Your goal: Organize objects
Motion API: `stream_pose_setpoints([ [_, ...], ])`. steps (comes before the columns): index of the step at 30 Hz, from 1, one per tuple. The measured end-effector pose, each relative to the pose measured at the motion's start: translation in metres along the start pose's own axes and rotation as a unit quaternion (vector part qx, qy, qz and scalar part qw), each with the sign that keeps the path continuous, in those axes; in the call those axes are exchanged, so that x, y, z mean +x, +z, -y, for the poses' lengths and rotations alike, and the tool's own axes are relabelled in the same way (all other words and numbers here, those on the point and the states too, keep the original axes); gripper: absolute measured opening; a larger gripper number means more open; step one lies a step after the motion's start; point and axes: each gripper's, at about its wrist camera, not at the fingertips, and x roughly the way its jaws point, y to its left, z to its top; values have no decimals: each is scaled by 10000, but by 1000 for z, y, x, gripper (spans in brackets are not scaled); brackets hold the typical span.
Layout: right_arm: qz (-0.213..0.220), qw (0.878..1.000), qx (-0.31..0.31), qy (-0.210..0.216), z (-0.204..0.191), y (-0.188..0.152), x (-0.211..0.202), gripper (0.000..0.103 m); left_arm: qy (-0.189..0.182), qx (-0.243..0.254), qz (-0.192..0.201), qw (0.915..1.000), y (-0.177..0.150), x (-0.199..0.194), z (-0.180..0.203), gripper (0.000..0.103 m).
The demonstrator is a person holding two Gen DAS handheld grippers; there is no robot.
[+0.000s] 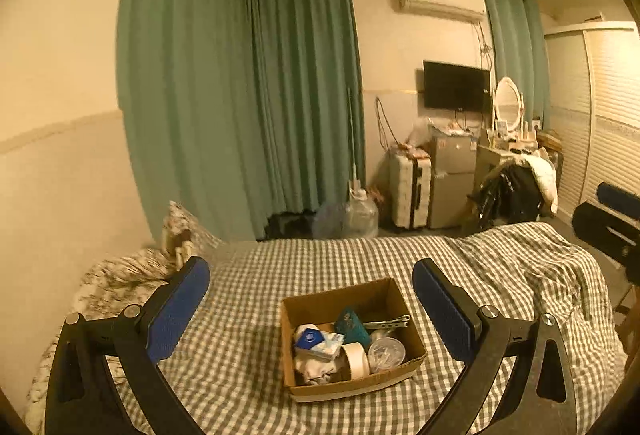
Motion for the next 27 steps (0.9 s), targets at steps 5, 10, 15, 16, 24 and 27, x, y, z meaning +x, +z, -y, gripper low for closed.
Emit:
stream_pose_setpoints([
  [5,324,9989,-244,-251,-3,-12,-38,103,-1,-404,178,9990,-14,-30,-15,103],
  [10,292,9985,-248,-390,-5,-29,-34,103,-181,-729,149,9971,-33,-33,-21,103],
  [15,286,9969,-439,-590,-6,-56,-12,103,-31,-595,270,9979,-58,-29,-15,103],
  [16,313,9966,-381,-658,-5,-65,-7,103,-15,-630,235,9977,-67,-28,-14,103],
  [24,176,9960,-190,-855,0,-150,35,103,-122,-664,-324,9972,-143,9,3,103],
  [27,-154,9971,-169,-721,0,-161,53,103,-74,-569,-346,9978,-154,16,6,103],
])
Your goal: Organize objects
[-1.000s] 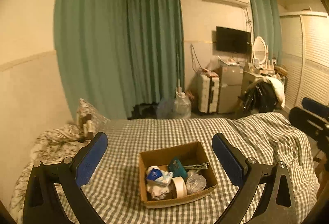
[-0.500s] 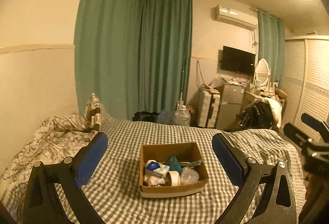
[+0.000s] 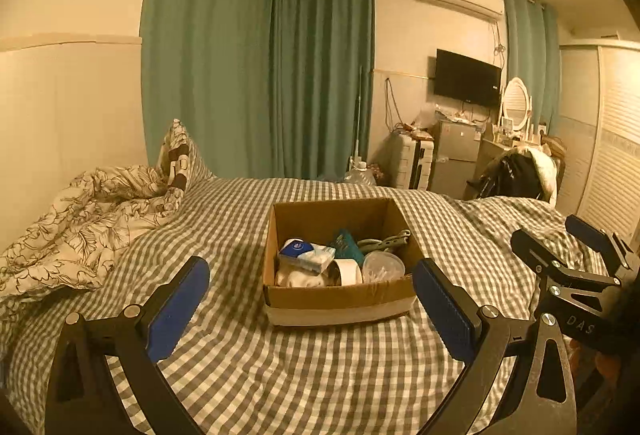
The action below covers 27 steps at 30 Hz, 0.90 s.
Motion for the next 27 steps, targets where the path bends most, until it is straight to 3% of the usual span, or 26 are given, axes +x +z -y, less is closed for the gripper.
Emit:
stream_pose_setpoints([
  [6,42,9998,-49,174,-7,-2,-4,103,122,51,236,9996,0,-7,-4,103],
  [27,192,9997,-77,126,-10,5,-20,103,146,16,43,9999,-4,-3,-9,103],
])
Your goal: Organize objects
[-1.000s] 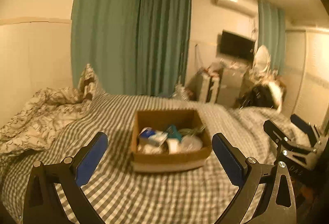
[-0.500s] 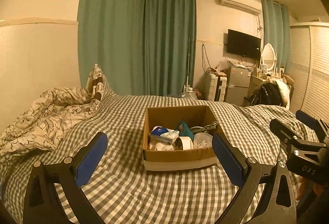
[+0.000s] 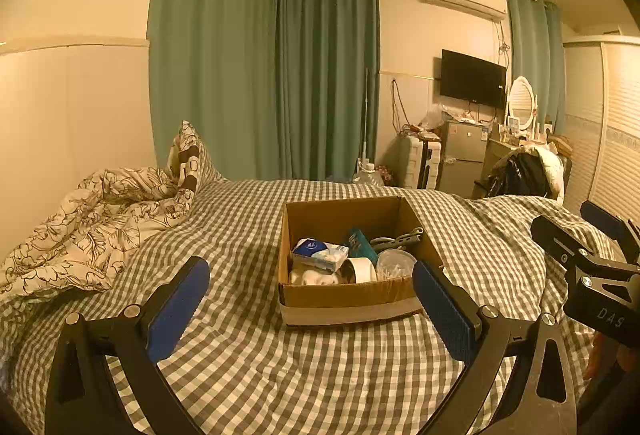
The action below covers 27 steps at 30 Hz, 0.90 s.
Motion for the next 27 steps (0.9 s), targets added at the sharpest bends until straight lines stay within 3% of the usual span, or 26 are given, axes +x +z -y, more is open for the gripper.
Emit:
stream_pose_setpoints([
  [27,-80,10000,-20,-17,-2,-4,4,103,-48,37,-39,10000,-2,0,-1,103],
])
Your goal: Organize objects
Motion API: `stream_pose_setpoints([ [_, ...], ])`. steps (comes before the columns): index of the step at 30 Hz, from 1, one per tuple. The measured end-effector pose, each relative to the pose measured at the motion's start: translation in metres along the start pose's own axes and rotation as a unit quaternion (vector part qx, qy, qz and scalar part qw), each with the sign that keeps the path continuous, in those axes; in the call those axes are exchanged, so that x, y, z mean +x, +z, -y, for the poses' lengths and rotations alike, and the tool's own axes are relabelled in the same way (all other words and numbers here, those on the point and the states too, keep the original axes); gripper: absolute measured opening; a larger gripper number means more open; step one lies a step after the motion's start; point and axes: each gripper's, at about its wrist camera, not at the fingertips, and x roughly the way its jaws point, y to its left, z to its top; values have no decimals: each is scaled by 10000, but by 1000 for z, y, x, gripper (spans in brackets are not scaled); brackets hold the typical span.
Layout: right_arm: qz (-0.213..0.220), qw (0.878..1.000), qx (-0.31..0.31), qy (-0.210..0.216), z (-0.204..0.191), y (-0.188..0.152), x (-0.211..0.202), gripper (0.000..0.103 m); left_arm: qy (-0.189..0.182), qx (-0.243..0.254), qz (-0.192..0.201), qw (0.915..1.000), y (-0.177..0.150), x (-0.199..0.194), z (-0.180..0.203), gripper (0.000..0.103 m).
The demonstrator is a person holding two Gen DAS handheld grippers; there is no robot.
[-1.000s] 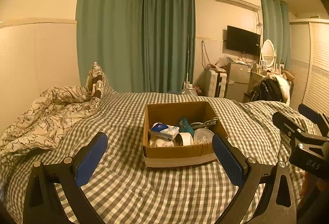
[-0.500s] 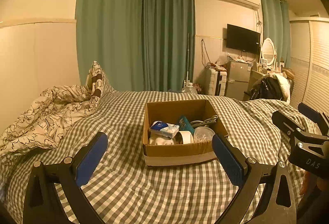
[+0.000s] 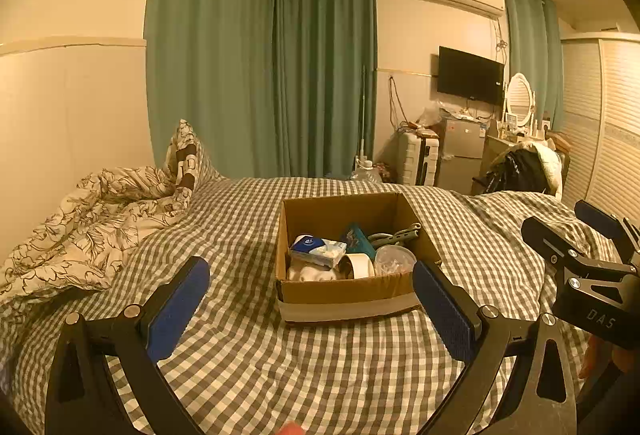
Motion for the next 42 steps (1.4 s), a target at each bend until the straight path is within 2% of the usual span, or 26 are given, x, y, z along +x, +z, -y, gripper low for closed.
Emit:
stream_pose_setpoints([
  [42,-48,10000,-74,-9,0,-3,0,103,28,55,-20,10000,-3,0,-1,103],
])
